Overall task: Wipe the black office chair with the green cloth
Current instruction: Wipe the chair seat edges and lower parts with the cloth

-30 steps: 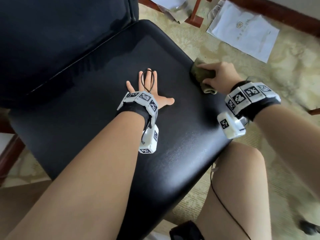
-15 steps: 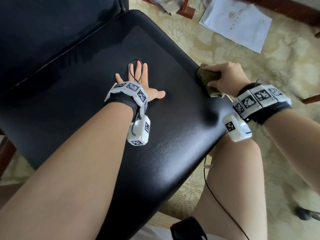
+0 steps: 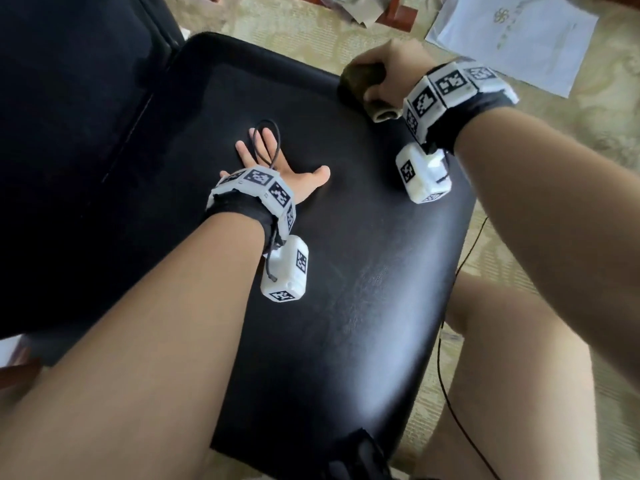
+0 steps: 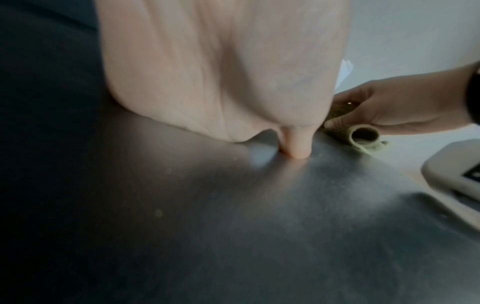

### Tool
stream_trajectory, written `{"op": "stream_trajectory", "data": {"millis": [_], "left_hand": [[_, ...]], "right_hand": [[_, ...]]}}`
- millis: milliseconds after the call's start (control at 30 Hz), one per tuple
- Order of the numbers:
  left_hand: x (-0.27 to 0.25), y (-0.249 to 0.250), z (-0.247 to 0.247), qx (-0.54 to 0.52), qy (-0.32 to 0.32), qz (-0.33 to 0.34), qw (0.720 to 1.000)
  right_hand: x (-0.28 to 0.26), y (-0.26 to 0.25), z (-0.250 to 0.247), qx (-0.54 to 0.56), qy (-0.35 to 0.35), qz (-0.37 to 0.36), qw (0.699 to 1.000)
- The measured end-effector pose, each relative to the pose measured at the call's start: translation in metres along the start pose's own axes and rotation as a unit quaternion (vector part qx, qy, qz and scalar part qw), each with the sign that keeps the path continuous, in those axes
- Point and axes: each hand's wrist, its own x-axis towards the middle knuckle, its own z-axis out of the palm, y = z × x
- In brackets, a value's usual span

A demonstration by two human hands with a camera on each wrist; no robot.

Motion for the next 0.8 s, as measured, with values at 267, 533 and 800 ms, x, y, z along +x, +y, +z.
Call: {"op": "stream_trajectory", "data": {"millis": [267,533,800], "left_hand": [[0.01,-0.001,0.003,-0.036,0.025,-0.051,0.998],[0.003,0.005,0.008,-0.022,0.065,-0.047,0.997],[0.004,0.005,0.002,-0.017,0.048,-0.064,0.997]], "right_hand": [[0.008,0.028,-0.008,-0.003,-0.009,0.0,1.0],[-0.021,0.07,-0.021,-0.039,-0.008,0.073,0.997],[0.012,0.017,-0.007,-0.063,0.011,0.013,0.998]]}}
